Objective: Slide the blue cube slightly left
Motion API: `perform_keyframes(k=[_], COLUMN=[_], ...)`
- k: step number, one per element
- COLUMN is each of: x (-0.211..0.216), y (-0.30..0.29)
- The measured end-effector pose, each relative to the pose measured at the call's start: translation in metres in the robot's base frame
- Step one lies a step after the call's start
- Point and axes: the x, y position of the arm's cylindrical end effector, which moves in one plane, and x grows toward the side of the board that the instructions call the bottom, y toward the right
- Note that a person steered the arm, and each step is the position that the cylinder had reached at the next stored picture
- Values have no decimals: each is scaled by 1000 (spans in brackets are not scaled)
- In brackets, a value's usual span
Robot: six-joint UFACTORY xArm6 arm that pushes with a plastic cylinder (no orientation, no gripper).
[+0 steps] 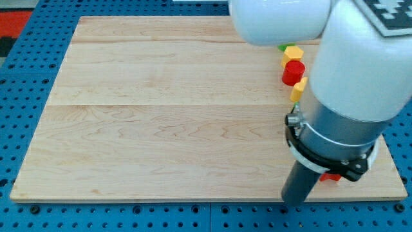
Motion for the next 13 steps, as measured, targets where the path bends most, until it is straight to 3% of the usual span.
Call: perform_keyframes(k=[1,3,4,8,13], x=[-1,-1,-30,-54,-263], y=[15,134,137,150,135])
